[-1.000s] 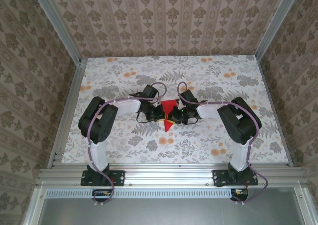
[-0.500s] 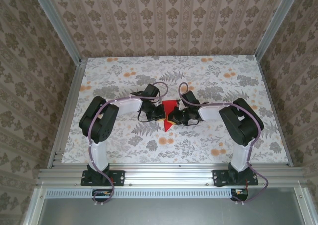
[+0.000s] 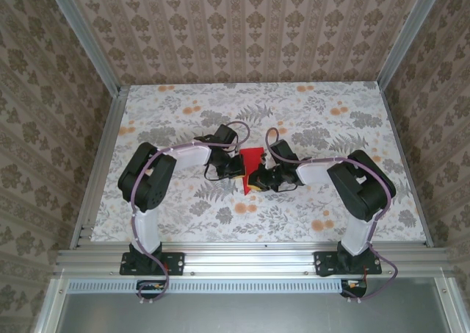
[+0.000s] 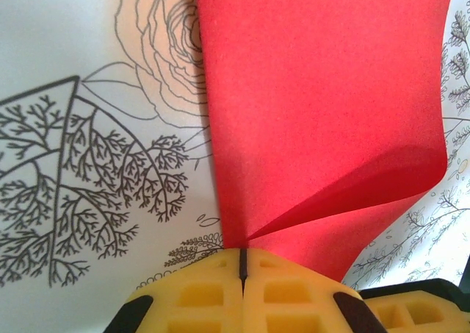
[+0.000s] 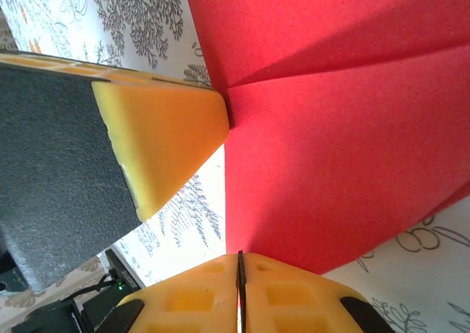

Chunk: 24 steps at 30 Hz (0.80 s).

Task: Fold a paper plane with a square sheet of paper (pick it up from the middle)
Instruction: Third fold the triangle at the center of the table.

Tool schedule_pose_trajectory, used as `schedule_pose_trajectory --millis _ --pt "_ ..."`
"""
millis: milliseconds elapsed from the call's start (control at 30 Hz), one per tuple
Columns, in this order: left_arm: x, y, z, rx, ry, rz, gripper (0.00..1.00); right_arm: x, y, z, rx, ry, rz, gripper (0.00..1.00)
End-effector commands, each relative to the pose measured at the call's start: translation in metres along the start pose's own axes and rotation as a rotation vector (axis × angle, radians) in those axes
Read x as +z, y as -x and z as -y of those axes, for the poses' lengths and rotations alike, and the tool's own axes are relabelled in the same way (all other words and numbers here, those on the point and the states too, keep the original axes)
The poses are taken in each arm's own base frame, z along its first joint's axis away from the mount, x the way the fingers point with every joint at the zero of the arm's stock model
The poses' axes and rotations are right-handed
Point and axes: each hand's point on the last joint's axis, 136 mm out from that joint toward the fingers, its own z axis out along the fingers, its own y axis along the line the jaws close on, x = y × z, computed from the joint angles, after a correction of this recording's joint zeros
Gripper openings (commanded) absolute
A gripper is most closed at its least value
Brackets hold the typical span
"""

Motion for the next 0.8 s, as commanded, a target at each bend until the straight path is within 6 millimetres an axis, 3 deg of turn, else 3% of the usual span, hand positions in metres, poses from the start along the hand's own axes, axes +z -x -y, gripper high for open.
schedule_pose_trajectory --millis 0,333,767 --pt "0.014 -0.01 -0.021 -0.011 0.088 -0.037 0.07 0.002 -0.007 -0.005 -0.003 0.022 -0.026 0.11" --pt "0.014 -0.01 -0.022 -0.015 0.096 -0.033 0.06 0.012 -0.007 0.011 0.018 -0.005 -0.035 0.11" --pt "0.014 -0.009 -0.024 -0.016 0.104 -0.027 0.06 0.013 -0.006 -0.001 -0.006 0.076 -0.023 0.13"
